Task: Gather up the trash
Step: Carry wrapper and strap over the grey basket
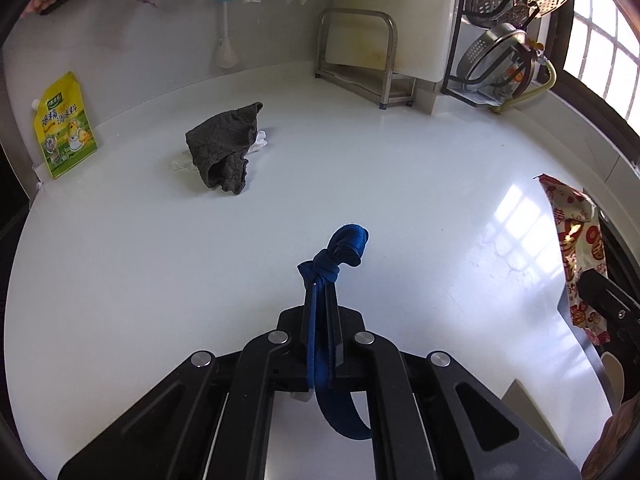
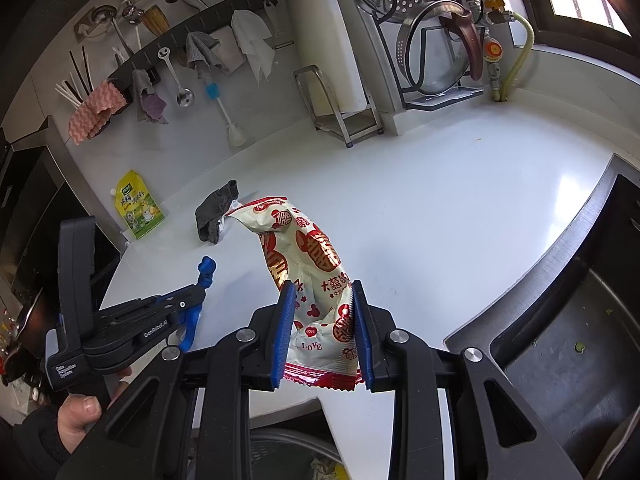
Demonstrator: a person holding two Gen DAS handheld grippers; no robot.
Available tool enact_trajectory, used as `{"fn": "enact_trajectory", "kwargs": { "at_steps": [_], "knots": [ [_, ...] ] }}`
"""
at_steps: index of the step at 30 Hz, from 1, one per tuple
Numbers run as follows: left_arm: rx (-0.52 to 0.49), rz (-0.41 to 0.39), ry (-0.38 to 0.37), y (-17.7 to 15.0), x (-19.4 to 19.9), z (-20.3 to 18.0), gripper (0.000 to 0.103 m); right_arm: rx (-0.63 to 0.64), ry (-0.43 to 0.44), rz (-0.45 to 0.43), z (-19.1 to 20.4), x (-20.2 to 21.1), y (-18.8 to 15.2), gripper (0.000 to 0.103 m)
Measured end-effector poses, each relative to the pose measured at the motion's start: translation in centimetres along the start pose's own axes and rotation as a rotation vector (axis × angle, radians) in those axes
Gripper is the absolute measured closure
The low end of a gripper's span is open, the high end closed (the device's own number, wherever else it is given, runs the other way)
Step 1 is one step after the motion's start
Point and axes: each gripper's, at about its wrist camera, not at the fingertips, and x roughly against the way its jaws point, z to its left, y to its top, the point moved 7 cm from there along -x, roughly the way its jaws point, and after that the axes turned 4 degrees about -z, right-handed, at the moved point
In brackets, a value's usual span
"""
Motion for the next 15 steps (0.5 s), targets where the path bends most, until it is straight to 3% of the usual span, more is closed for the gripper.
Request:
{"fn": "enact_trajectory", "kwargs": {
  "at_steps": [6, 15],
  "knots": [
    [-0.022, -0.054, -0.011, -2.2, 4.7, -0.2, 0.099, 0.011, -0.017, -0.003, 1.4, 2.5, -2.0, 0.076],
    [-0.034, -0.095, -0.004, -7.2, 10.2, -0.1, 0.099, 0.016, -0.062, 0.004, 3.2, 7.0, -7.8, 0.076]
  ]
}}
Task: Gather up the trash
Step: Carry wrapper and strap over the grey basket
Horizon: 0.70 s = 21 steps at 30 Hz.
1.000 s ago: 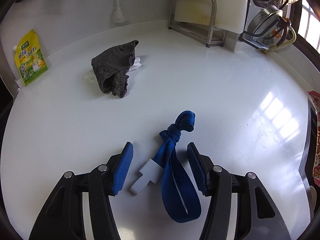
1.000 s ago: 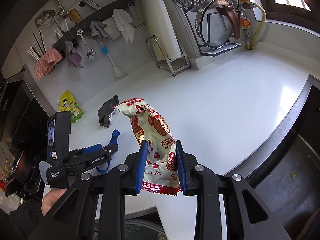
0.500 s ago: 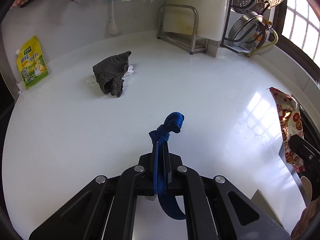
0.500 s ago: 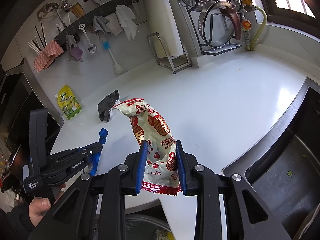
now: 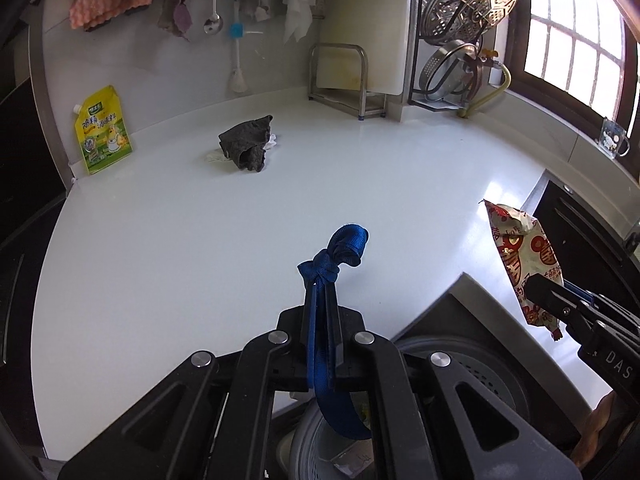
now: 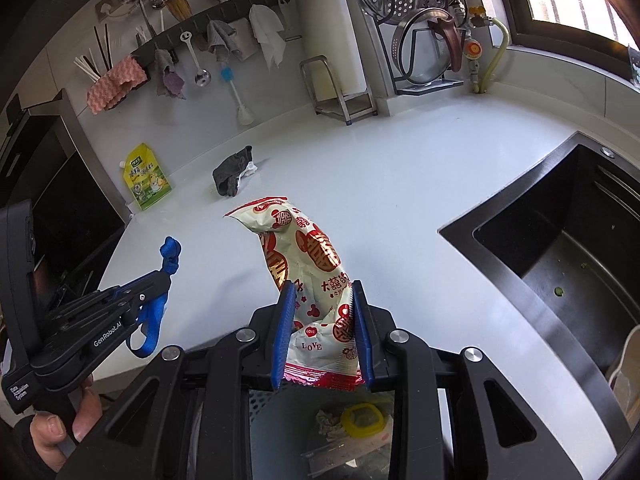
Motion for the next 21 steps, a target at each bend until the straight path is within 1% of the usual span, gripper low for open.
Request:
{"fn": "enact_trajectory", "kwargs": {
  "at_steps": [3, 9, 16, 21],
  "knots": [
    [-0.004, -0.007, 0.006, -1.8, 1.4, -0.1, 0.099, 0.01, -0.014, 0.004, 0.7, 1.4, -2.1, 0.076],
    [-0.004, 0.013, 0.011, -5.4, 2.8, -0.2, 0.098, 0.022, -0.047, 0.022, 1.5, 3.5, -6.1, 0.076],
    [-0.005, 0.028, -0.016, -8.5, 4.0, -1.2, 0.098, 0.041, -0.089, 0.038, 1.2, 5.5, -10.0, 0.076],
    [-0.035, 0.042, -0.029, -10.5, 3.9, -2.6, 0.098, 0.025, -0.09, 0.069, 0.7, 5.7, -12.5, 0.076]
  ]
}}
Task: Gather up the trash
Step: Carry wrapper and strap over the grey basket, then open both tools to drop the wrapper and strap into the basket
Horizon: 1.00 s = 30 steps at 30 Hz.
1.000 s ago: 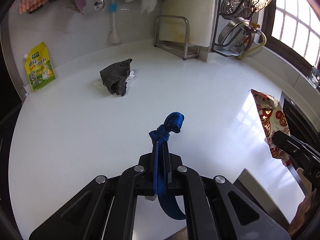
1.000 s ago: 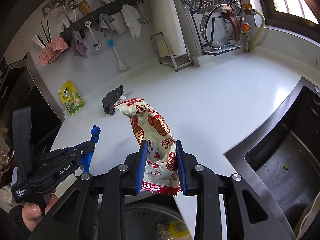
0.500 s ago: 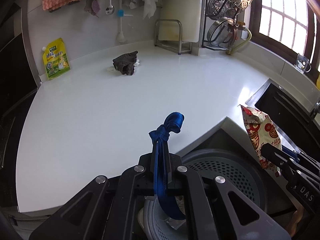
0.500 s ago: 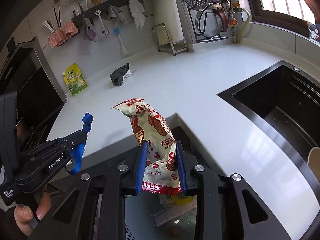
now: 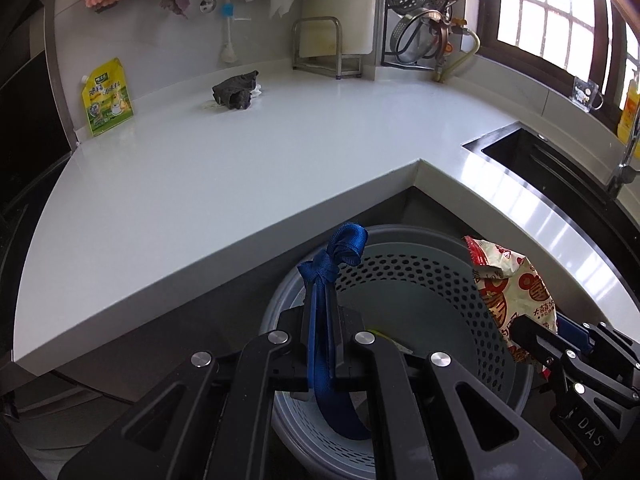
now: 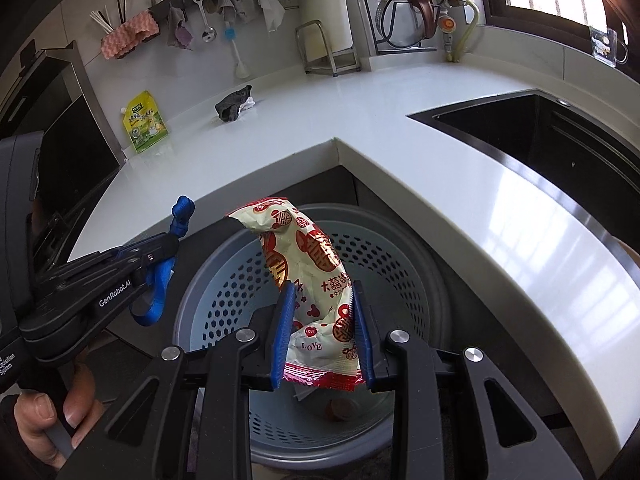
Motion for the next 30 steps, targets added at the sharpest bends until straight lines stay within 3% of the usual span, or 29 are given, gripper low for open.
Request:
{"fn": "enact_trajectory", "kwargs": {
  "at_steps": [15, 27, 29, 30],
  "knots": [
    [-0.013, 0.116, -0.016, -3.5, -3.1, -1.1, 0.098, -0.038, -0.005, 0.071, -1.1, -2.3, -2.9, 0.075],
    [-0.016, 0.137, -0.026, -3.7, -3.5, -1.2, 0.095, -0.044, -0.009, 0.09, -1.4, -3.2, -3.3, 0.075],
    [-0.012, 0.14, -0.028, -3.8, -3.5, -1.1, 0.091, -0.048, -0.015, 0.08, -1.6, -3.1, -3.0, 0.073],
    [-0.011, 0.14, -0.029, -3.9, -3.5, -1.1, 0.081, -0.052, -0.014, 0.079, -1.6, -3.1, -3.0, 0.072]
  ]
}}
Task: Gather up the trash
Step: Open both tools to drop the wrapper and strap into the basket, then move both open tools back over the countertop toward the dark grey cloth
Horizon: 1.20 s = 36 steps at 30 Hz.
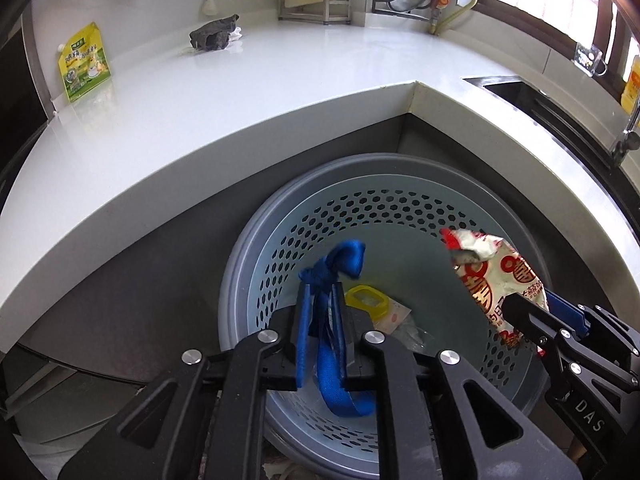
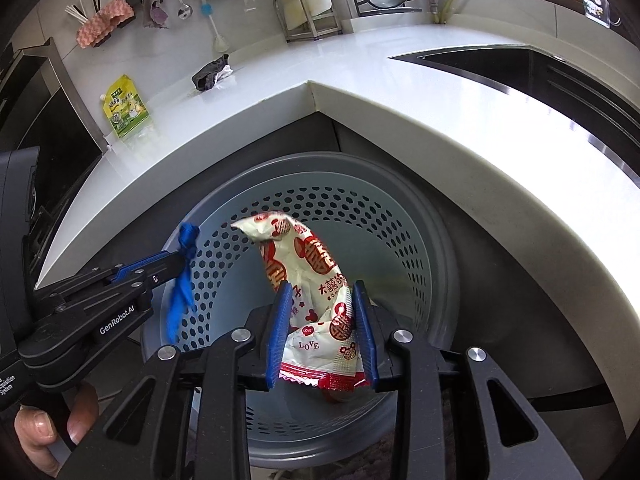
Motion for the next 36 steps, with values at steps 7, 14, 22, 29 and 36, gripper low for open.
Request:
{"fn": "enact_trajectory", "kwargs": {
  "at_steps": [7, 14, 22, 29, 36],
  "knots": [
    [0.0, -0.034, 0.033, 0.3, 0.6, 0.5, 0.038, -0.019, -0.004, -0.01, -0.8, 0.3, 0.1, 0.068],
    [0.009, -0.027, 0.037, 0.0, 0.4, 1.0, 0.031, -0.027, -0.005, -0.011, -1.0, 0.4, -0.1, 0.066],
    [0.035, -0.101, 0.06, 0.7, 1.8, 2.4, 0.008, -0.02, 0.001, -0.04, -0.8, 0.9, 0.4, 0.055],
    [0.056, -0.143, 0.049, 1.7, 3.0, 3.5, 0.006, 0.018, 0.003, -0.083, 0.3, 1.6, 1.6, 0.042],
    [0.101, -0.211, 0.053, 5.1, 4.6, 5.9, 0.006, 0.05, 0.039, -0.135, 1.7, 2.3, 4.8, 0.036]
  ]
}}
